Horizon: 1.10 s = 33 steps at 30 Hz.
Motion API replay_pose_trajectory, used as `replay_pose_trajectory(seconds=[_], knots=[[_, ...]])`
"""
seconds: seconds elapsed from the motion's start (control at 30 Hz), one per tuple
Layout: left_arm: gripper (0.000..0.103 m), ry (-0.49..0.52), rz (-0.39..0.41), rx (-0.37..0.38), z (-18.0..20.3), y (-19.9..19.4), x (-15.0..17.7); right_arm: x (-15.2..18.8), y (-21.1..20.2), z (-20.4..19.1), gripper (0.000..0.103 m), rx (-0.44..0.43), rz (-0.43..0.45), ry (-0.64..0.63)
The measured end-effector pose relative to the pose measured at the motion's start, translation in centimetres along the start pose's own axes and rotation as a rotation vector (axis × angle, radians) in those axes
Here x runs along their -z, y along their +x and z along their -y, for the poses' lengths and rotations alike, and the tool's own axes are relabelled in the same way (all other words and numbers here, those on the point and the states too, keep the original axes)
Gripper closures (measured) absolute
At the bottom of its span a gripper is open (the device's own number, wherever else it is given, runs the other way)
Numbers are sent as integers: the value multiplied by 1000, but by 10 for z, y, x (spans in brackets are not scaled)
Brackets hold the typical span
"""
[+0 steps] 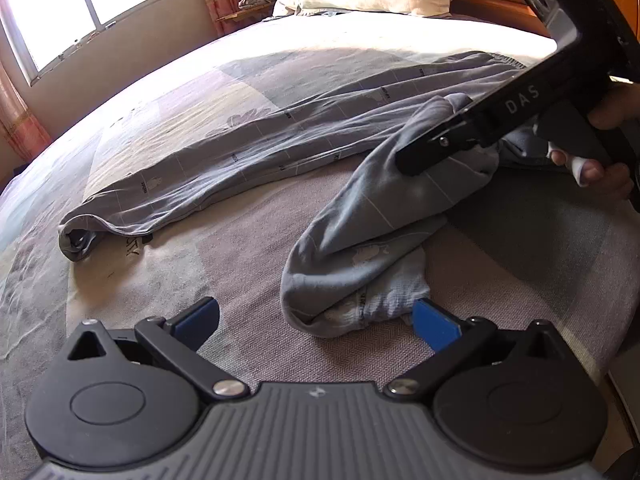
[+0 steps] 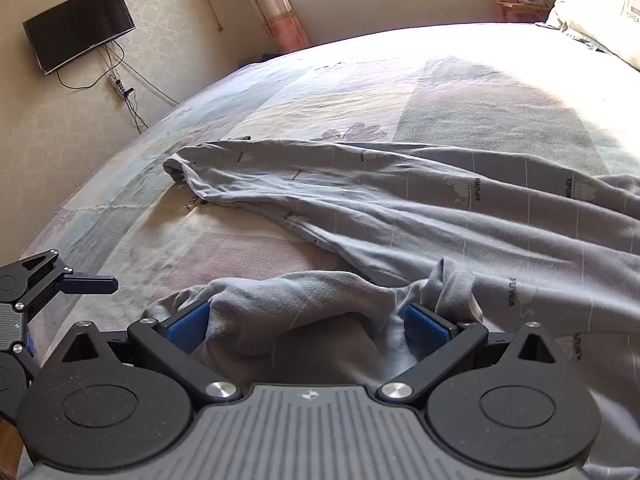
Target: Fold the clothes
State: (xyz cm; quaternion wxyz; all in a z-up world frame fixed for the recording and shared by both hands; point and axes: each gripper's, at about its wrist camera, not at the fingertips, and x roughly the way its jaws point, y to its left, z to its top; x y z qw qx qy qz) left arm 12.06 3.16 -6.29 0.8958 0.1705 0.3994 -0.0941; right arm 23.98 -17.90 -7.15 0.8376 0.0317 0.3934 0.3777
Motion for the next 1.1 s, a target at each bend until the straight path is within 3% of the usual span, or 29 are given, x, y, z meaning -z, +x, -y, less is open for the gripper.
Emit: replay_pose_trajectory(seconds=[0.17, 0.33, 0.57, 0.73, 0.93, 1.03, 1.1], knots=[[1, 5, 7, 17, 2, 5, -6, -20, 12, 21, 0, 31, 7, 65], [1, 27, 17, 23, 10, 3, -9, -17, -18, 16, 0, 19, 1, 120], [1, 87, 41, -18, 30, -6, -11, 52, -87, -14, 0, 2, 2, 157], [1, 148, 43, 20, 52, -7, -13, 103, -113, -21, 0, 13, -21, 251], [1, 197, 54, 132, 82, 5, -18, 115, -119, -22, 0, 11, -14, 274], [0, 194, 62, 164, 85, 17, -22, 114, -121, -23, 0, 6, 0, 274], [0, 167, 48, 140, 72, 23, -25, 116, -123, -23, 0, 4, 5, 273]])
